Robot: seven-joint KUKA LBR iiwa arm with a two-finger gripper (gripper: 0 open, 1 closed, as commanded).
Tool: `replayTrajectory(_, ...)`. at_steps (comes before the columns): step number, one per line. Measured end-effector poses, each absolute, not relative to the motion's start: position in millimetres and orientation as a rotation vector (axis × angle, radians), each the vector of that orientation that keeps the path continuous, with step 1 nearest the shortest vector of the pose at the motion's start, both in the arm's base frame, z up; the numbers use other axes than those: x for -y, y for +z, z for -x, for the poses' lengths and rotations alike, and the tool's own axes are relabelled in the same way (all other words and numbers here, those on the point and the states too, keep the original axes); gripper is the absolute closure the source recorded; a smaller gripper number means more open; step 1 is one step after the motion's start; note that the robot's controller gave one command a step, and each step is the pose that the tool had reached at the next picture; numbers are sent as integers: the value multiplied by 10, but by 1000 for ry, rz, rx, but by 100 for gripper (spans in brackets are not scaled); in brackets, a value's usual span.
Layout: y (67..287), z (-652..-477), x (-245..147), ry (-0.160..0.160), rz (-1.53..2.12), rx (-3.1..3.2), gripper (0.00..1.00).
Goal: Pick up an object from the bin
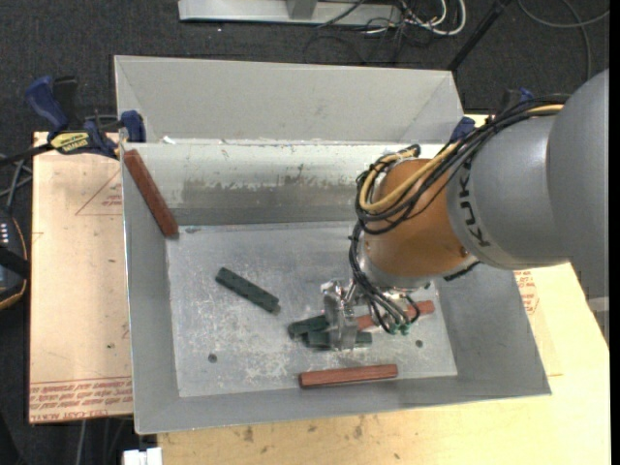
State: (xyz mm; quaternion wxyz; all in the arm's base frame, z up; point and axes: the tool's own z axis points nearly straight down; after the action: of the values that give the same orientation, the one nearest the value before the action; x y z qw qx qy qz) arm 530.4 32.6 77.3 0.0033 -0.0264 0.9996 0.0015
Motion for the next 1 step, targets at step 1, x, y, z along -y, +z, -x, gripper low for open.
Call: replayTrajectory(1,1191,-5217,-323,2,79,-3144,100)
